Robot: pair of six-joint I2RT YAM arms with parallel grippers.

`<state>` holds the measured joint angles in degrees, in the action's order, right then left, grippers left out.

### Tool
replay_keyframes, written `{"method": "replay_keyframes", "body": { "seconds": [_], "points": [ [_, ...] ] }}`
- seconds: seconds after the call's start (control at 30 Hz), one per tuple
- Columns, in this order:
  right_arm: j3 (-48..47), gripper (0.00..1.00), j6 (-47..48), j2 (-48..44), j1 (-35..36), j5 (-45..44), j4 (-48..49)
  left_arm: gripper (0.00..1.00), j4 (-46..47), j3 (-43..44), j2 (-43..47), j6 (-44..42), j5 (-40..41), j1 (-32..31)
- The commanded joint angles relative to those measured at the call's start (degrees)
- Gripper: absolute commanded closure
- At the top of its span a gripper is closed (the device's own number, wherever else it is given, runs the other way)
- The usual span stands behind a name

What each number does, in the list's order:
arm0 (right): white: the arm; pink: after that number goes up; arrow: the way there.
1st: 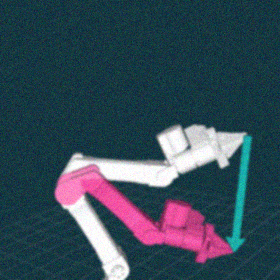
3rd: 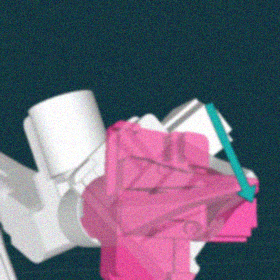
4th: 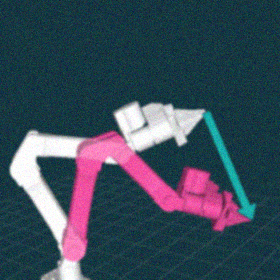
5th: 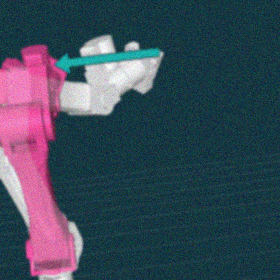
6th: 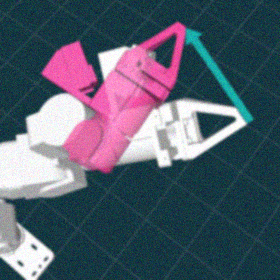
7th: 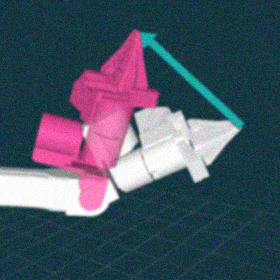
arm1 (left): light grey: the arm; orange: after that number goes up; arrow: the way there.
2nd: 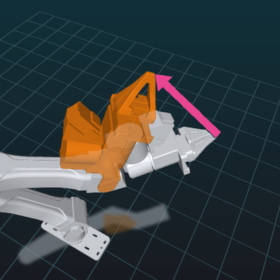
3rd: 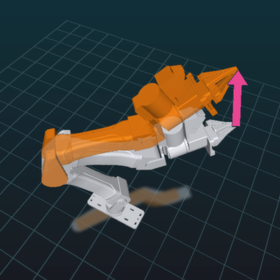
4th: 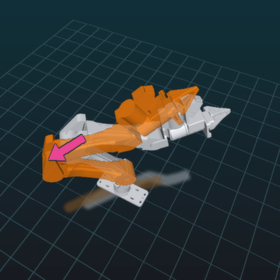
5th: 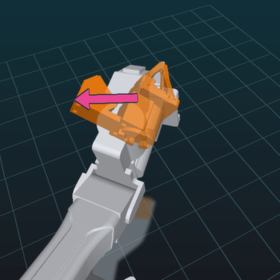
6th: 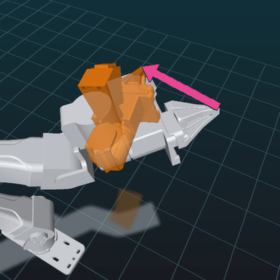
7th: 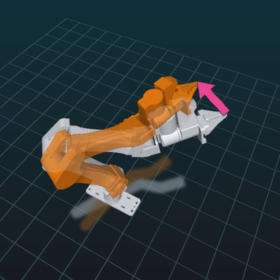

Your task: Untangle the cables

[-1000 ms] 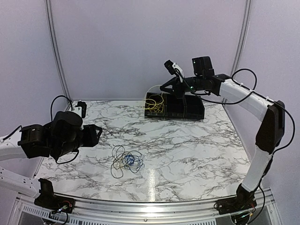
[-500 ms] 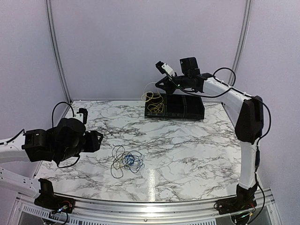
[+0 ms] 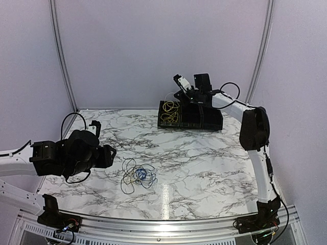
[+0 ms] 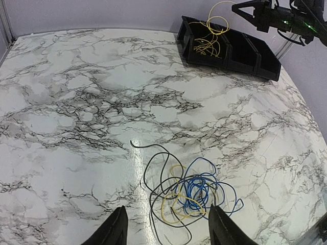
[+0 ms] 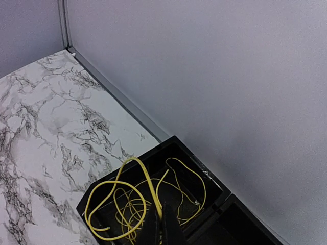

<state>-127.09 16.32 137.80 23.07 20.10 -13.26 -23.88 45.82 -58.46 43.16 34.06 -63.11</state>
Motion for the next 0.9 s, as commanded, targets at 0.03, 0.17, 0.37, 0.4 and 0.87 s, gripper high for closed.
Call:
{"method": "replay_keyframes", "body": {
  "seconds": [0.03, 0.17, 0.37, 0.4, 0.87],
  "points": [
    [-4.66, 1.0, -4.03, 4.46, -1.08, -1.3, 7.58, 0.43, 0.71, -0.38, -1.16, 0.7, -1.92, 0.09],
    [-6.25, 1.0, -5.59, 7.79, -2.11, -3.25, 10.8, 0.43, 0.72, -0.25, -1.85, 1.8, -1.98, 0.09],
    [-5.48, 1.0, -4.73, 10.09, -2.43, -2.32, 12.73, 0.42, 0.75, 0.92, -4.62, 2.11, -1.72, 0.09],
    [-5.6, 1.0, -4.74, 10.38, -2.44, -2.14, 12.73, 0.42, 0.72, 1.26, -5.29, 2.01, -1.84, 0.09],
    [9.26, 0.57, -2.52, -4.59, -2.46, 3.91, 6.04, 0.42, 0.93, 4.89, -11.57, -1.77, -1.05, 0.09]
  ]
}}
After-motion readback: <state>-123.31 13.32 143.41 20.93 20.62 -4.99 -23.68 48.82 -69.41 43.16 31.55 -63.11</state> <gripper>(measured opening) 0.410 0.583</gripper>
